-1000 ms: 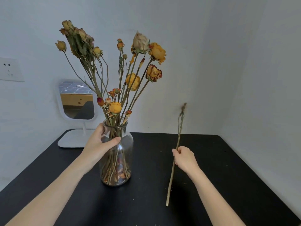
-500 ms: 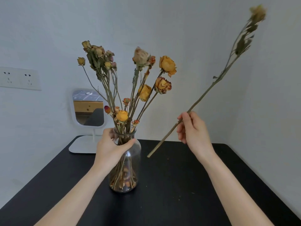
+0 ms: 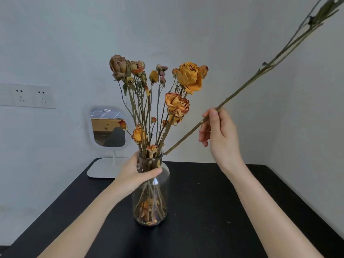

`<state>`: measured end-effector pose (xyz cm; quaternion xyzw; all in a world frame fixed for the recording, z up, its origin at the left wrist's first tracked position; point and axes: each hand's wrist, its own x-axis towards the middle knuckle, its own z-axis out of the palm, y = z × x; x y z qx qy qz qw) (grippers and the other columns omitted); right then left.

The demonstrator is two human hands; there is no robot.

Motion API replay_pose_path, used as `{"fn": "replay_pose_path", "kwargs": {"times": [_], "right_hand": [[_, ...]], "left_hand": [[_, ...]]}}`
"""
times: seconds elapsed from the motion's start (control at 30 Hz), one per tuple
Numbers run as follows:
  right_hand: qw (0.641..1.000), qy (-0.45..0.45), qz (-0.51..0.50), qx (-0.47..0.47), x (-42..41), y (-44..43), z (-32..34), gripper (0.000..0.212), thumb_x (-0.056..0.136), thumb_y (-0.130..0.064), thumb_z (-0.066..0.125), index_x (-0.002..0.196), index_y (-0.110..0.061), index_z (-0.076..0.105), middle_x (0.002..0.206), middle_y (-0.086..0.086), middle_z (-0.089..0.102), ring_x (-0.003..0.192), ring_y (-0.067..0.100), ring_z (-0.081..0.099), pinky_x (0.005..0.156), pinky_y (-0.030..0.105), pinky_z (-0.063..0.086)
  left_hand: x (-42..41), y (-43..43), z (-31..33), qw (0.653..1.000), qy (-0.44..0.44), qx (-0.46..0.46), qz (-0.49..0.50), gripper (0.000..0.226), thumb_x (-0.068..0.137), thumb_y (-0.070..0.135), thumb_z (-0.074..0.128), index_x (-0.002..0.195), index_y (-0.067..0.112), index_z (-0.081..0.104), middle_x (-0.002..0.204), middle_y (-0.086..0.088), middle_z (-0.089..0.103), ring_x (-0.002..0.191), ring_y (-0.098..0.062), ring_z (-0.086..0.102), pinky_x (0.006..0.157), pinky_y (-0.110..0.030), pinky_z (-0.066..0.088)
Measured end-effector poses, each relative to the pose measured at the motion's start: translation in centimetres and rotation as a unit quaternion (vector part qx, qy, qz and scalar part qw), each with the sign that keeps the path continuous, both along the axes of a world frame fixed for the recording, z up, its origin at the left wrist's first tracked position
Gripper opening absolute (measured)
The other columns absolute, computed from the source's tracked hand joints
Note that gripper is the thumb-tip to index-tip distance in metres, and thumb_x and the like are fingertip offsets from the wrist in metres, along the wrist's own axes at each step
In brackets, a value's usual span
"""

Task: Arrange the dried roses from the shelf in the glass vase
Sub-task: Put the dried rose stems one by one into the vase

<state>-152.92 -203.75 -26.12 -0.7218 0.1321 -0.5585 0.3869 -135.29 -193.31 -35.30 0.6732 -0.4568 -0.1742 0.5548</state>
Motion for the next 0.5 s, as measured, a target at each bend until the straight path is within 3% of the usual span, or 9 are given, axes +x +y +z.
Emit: {"fn": "replay_pose_path", "kwargs": {"times": [0.1,0.17,0.5], "right_hand": [[1.0,-0.012,-0.011,-0.026,0.1,0.3,0.4,0.026,0.101,-0.023,0.031,0.083,-0.028,0.049,0.063,-0.006,0.053,0.053,0.007,0.053,0.045,0.018,0.044],[0.999,-0.018,-0.005,-0.031,0.2,0.5,0.8,0.026,0.101,-0.022,0.03,0.083,-0.028,0.049,0.063,-0.006,0.053,0.052,0.007,0.053,0.044,0.018,0.044],[0.993,0.102,0.034,-0.054,2.6,1.2,0.7,0.023,0.1,-0.02,0.033,0.08,-0.022,0.047,0.065,0.0,0.055,0.049,0.009,0.052,0.043,0.018,0.042]], "left_hand": [[-0.2,0.0,-0.6,1.0,0.009,-0.012,0.008,0.06,0.073,0.031,0.074,0.122,0.037,0.04,0.119,0.017,0.055,0.111,-0.002,0.05,0.095,-0.024,0.04],[-0.1,-0.1,-0.8,1.0,0.005,-0.017,0.013,0.063,0.073,0.033,0.074,0.126,0.034,0.04,0.121,0.016,0.055,0.113,-0.003,0.05,0.097,-0.026,0.038],[-0.1,-0.2,-1.3,1.0,-0.008,-0.021,0.015,0.058,0.073,0.039,0.072,0.118,0.047,0.037,0.111,0.032,0.05,0.101,0.013,0.046,0.08,-0.007,0.035]]}}
